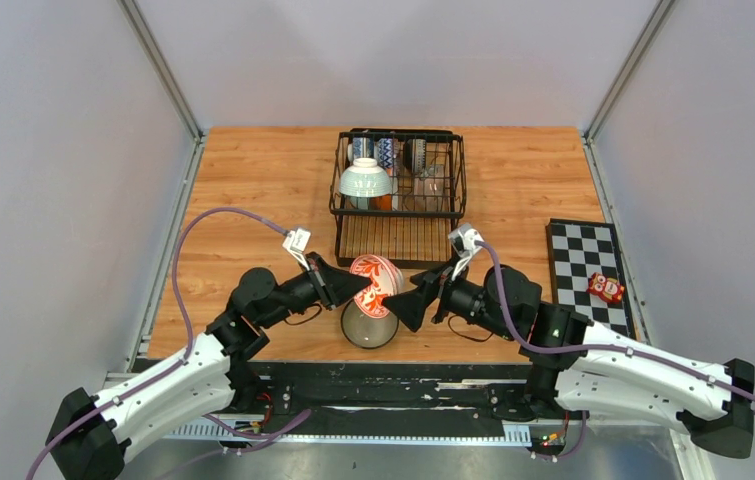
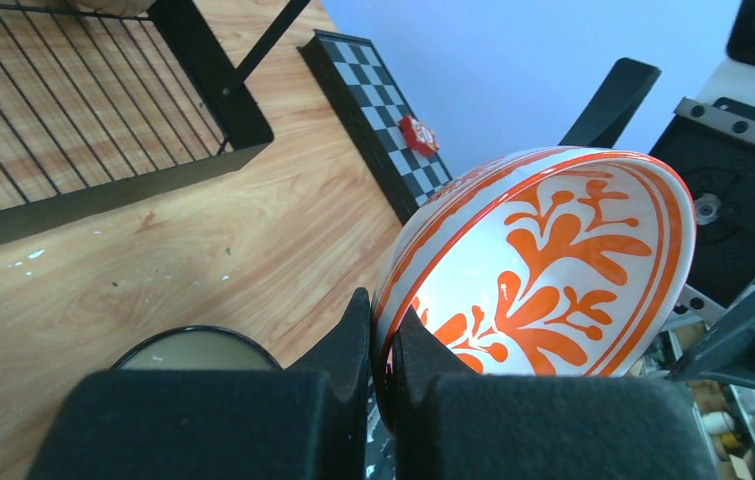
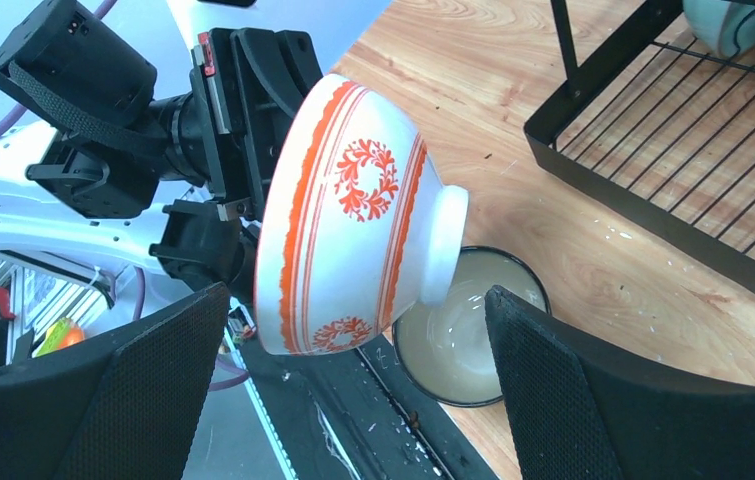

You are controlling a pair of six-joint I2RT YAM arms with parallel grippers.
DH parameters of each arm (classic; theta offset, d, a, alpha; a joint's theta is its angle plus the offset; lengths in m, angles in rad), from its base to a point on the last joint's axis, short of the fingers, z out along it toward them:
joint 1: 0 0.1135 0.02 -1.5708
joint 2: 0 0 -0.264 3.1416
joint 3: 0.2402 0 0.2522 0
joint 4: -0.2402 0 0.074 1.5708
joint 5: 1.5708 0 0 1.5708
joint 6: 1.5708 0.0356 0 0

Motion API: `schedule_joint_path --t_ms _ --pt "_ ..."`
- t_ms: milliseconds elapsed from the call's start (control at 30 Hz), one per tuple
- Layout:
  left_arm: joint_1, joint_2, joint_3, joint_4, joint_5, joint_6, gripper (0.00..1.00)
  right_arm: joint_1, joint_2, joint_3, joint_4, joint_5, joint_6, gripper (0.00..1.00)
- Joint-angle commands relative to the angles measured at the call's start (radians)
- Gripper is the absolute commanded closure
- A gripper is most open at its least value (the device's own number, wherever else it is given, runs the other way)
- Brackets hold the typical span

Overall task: Load the bowls into the dish rack
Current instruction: Pick up the bowl from the center of the board.

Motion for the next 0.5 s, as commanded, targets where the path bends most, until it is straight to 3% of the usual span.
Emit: schedule_joint_path --t_ms 0,467 --pt "0.011 -0.018 -0.014 0.160 0.028 -0.046 1.00 0.010 0.016 0.023 0.053 -0.039 0.015 0.00" --pt "0.013 -0.016 -0.038 0.242 0.031 -0.075 1.00 0.010 0.031 0.047 0.098 -0.077 0.002 0.00"
